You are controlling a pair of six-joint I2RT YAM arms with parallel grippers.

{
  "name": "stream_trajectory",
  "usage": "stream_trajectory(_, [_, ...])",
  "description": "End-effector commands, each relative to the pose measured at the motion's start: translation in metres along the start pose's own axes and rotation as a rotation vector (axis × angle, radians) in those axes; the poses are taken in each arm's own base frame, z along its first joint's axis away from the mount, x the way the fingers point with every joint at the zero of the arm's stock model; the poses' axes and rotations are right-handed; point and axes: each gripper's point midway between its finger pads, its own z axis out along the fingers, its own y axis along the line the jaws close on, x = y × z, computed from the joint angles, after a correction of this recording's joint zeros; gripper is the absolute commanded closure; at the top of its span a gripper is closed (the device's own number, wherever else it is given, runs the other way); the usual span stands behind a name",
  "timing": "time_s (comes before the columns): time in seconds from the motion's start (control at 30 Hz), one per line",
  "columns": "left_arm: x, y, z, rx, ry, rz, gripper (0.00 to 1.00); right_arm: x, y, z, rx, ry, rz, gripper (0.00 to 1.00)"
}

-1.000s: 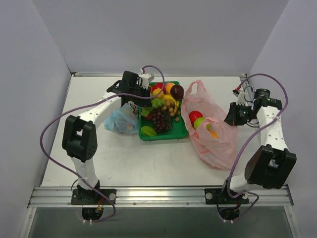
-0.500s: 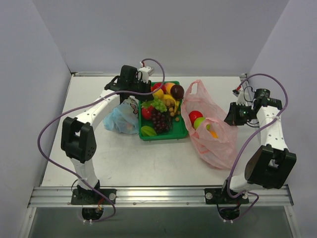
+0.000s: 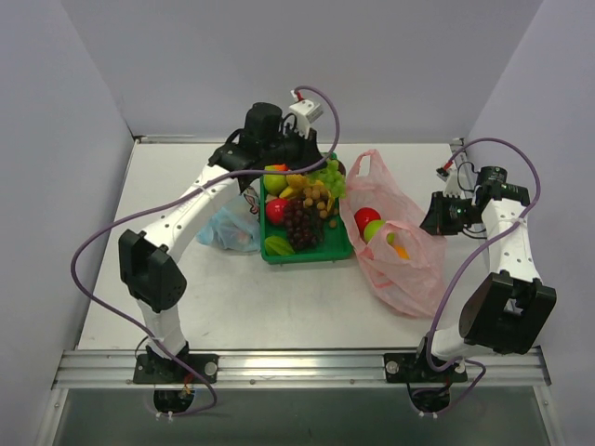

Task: Place the fake fruits into the plastic bag and tie a complex knot

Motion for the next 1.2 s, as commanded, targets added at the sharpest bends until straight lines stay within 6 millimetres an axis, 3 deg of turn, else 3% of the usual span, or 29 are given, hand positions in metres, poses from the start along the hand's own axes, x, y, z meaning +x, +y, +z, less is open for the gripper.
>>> stream_trajectory(0.0, [-0.045, -0.06, 0.006, 0.129, -0.118, 0.056, 0.97, 0.0, 0.008, -0.007, -0.024, -0.006, 0.005, 1.0])
stream_trajectory(0.07, [-0.035, -0.072, 0.025, 0.157, -0.094, 0.046, 0.97, -0.001, 0.007, -0.006, -0.027, -0.006, 0.009, 1.0])
stream_trajectory(0.1, [-0.028, -0.092, 0.034, 0.195, -0.075, 0.043, 0.97, -0.001, 0.007, -0.006, -0.027, -0.007, 0.015, 1.0])
stream_trajectory(0.2, [-0.009, -0.116, 0.059, 0.244, -0.037, 0.055, 0.97, -0.003, 0.006, -0.007, -0.02, -0.009, 0.011, 1.0])
stream_trajectory(0.23, [-0.004, -0.135, 0.065, 0.275, -0.029, 0.071, 0.95, -0.003, 0.006, -0.008, -0.017, -0.013, 0.01, 1.0])
stream_trajectory(0.33, [0.017, -0.151, 0.087, 0.302, 0.01, 0.078, 0.91, -0.007, 0.006, -0.011, -0.012, -0.022, 0.007, 1.0])
stream_trajectory(0.43, [0.028, -0.152, 0.1, 0.314, 0.038, 0.078, 0.59, -0.009, 0.004, -0.012, -0.006, -0.025, 0.007, 1.0])
stream_trajectory(0.47, [0.024, -0.151, 0.1, 0.311, 0.031, 0.08, 0.45, -0.009, 0.003, -0.012, -0.006, -0.025, 0.007, 1.0])
stream_trajectory(0.6, [0.001, -0.138, 0.082, 0.282, -0.012, 0.1, 0.23, -0.005, 0.001, -0.013, 0.003, -0.02, 0.001, 1.0])
stream_trajectory(0.67, [-0.015, -0.134, 0.061, 0.299, -0.038, 0.111, 0.2, -0.003, 0.001, -0.013, 0.003, -0.017, 0.002, 1.0])
stream_trajectory(0.7, [-0.015, -0.131, 0.055, 0.3, -0.037, 0.123, 0.12, -0.002, 0.001, -0.012, 0.0, -0.016, 0.002, 1.0])
stream_trajectory(0.77, [-0.027, -0.13, 0.031, 0.306, -0.064, 0.159, 0.11, -0.001, 0.001, -0.011, -0.005, -0.012, 0.011, 1.0])
stream_trajectory(0.8, [-0.021, -0.112, 0.027, 0.27, -0.053, 0.172, 0.11, -0.001, 0.001, -0.01, -0.007, -0.01, 0.014, 1.0])
stream_trajectory(0.87, [-0.036, -0.1, 0.003, 0.23, -0.106, 0.191, 0.08, -0.002, 0.001, -0.01, -0.01, -0.014, 0.015, 1.0])
stream_trajectory(0.9, [-0.027, -0.07, 0.001, 0.161, -0.094, 0.161, 0.07, -0.002, 0.001, -0.01, -0.011, -0.012, 0.017, 1.0])
stream_trajectory(0.97, [-0.039, -0.044, -0.014, 0.09, -0.148, 0.147, 0.05, -0.002, 0.001, -0.009, -0.014, -0.01, 0.02, 1.0])
stream_trajectory(1.0, [-0.043, -0.013, -0.02, -0.007, -0.161, 0.134, 0.05, -0.002, 0.0, -0.009, -0.014, -0.01, 0.021, 1.0])
stream_trajectory(1.13, [-0.034, 0.052, -0.023, -0.22, -0.138, 0.149, 0.04, -0.001, -0.001, -0.007, -0.015, 0.0, 0.027, 1.0])
stream_trajectory(1.17, [-0.026, 0.065, -0.016, -0.239, -0.113, 0.172, 0.04, -0.001, -0.001, -0.007, -0.014, 0.0, 0.027, 1.0])
